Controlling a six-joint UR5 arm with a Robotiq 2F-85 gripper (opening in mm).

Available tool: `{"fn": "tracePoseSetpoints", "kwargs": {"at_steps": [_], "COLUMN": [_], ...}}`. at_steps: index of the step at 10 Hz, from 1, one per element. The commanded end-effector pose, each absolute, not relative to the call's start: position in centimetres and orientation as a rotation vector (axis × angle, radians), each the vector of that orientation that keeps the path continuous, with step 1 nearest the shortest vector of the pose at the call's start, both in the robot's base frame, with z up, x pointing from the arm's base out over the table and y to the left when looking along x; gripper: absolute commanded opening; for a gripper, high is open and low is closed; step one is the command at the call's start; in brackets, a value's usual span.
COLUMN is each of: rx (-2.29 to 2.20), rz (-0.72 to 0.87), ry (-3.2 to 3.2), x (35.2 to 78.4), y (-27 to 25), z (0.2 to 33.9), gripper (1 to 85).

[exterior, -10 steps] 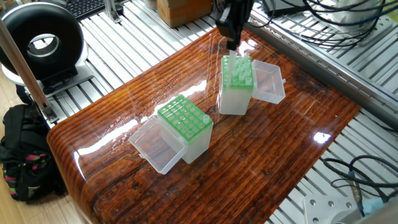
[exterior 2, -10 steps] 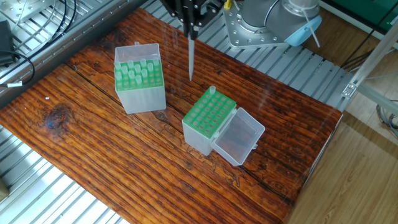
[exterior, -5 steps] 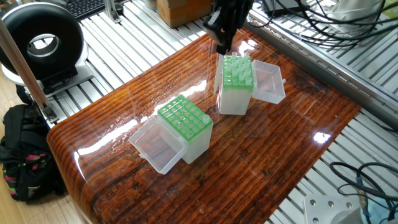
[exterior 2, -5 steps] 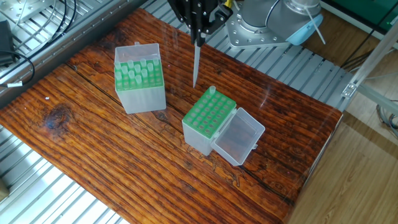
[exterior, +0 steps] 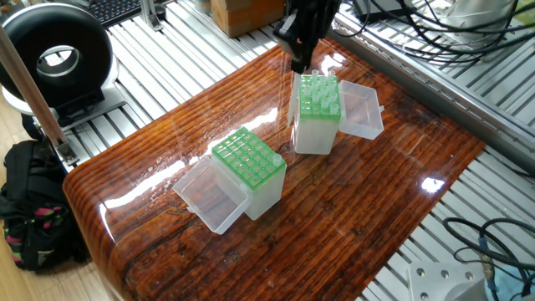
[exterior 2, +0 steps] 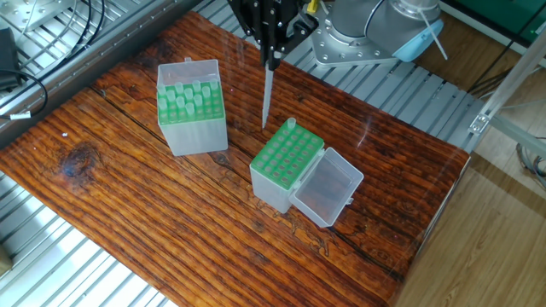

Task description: Transfer all large pipette tips from one holder to another

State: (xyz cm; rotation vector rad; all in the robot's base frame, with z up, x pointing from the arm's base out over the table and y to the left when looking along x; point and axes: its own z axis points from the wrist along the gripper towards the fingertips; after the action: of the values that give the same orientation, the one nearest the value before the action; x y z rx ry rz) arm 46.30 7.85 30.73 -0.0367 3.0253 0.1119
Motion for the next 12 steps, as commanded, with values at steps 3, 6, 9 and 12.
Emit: {"fn": "tracePoseSetpoints", "kwargs": {"at_steps": [3, 6, 9, 12], "rx": [-0.13, -0.172, -0.136, -0.103], "rz": [0.094, 0.085, -0.006, 0.06], "ry": [3.03, 3.051, 3.062, 3.051], "x": [47.2, 47.3, 47.6, 48.5], "y": [7.3, 6.6, 5.3, 6.0], "z": [30.3, 30.0, 29.6, 29.3], "gripper": [12.7, 12.3, 12.0, 12.3]}}
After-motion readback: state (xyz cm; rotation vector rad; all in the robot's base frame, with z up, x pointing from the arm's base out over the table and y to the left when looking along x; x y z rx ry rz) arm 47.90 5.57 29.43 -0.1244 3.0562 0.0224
